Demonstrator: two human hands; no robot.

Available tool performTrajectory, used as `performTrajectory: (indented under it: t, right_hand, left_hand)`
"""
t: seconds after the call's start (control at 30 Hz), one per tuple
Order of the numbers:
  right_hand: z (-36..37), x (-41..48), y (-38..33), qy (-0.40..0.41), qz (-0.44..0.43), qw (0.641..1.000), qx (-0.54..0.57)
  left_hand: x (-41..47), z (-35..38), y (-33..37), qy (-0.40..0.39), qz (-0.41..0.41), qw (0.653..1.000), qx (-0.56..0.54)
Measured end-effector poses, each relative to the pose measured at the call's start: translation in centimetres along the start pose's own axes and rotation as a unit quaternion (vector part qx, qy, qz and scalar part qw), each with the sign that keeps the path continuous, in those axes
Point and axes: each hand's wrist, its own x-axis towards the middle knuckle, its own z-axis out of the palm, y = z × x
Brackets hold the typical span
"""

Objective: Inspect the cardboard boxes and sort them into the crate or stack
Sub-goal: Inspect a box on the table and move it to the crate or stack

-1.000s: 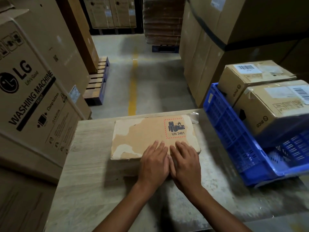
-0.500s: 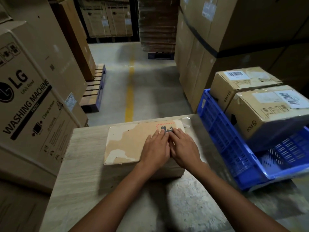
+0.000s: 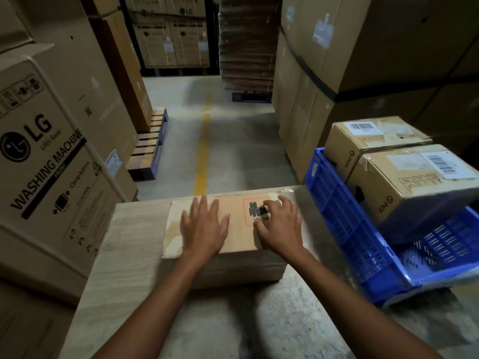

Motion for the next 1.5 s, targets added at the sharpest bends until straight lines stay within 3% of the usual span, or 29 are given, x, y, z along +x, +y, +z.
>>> performTrajectory:
  t: [0.07,0.2,0.33,0.57,0.7,0.97,1.17,1.27,1.33,1.4,1.5]
  right_hand:
    - [0.0,0.5,0.1,-0.023,0.046,0.997,0.052]
    - [0.3,0.9,0.4,-0.038,0.058,0.993,0.092]
    - [0.1,0.5,1.0,0.001,0.067,0.988,0.137]
    - [-1.4,-0.4,0.3,0.187,0.026,0.966,0.179]
    - [-0.2,-1.2,0.6,0.161,0.079,0.963,0.202]
    - [5.4,-6.4,3.5,0.120,0.193,0.954,0.195]
    - [6.7,-9.6,3.9,0.062,0.233,0.959,0.153]
    - [7.0,-10.2,1.9,0.100,0.150,0.983,0.040]
    - [7.8,-10.0,0.2,0.094,0.040,0.994,0.050]
    - [8.9,-9.7,-1.5,0.024,-0.048,0.994,0.092]
    - [10.2,-9.6,-3.7,-0.045,-0.142,0.986,0.069]
  left_hand:
    - [0.7,-0.7,-2.3,0.004,-0.082,0.996,-0.028]
    - [2.0,-2.1,-5.0,-0.020,-0.198,0.960,-0.198]
    - [1.7,-3.2,-4.6,0.005,-0.193,0.944,-0.268]
    - [0.0,-4.1,-4.3,0.128,-0.203,0.911,-0.336]
    - [-1.8,-2.6,-4.7,0.146,-0.207,0.901,-0.351]
    - [-7.9,2.7,-6.7,0.088,-0.224,0.904,-0.354]
    - [-10.1,4.7,-7.8,0.063,-0.194,0.928,-0.311]
    - [-10.2,5.1,-8.1,0.090,-0.108,0.965,-0.222]
    - [-10.3,5.8,-8.0,0.113,-0.023,0.980,-0.163]
    - [-10.2,6.3,-7.6,0.123,0.038,0.982,-0.140]
    - [-10.3,7.1,-7.2,0.102,0.075,0.983,-0.130]
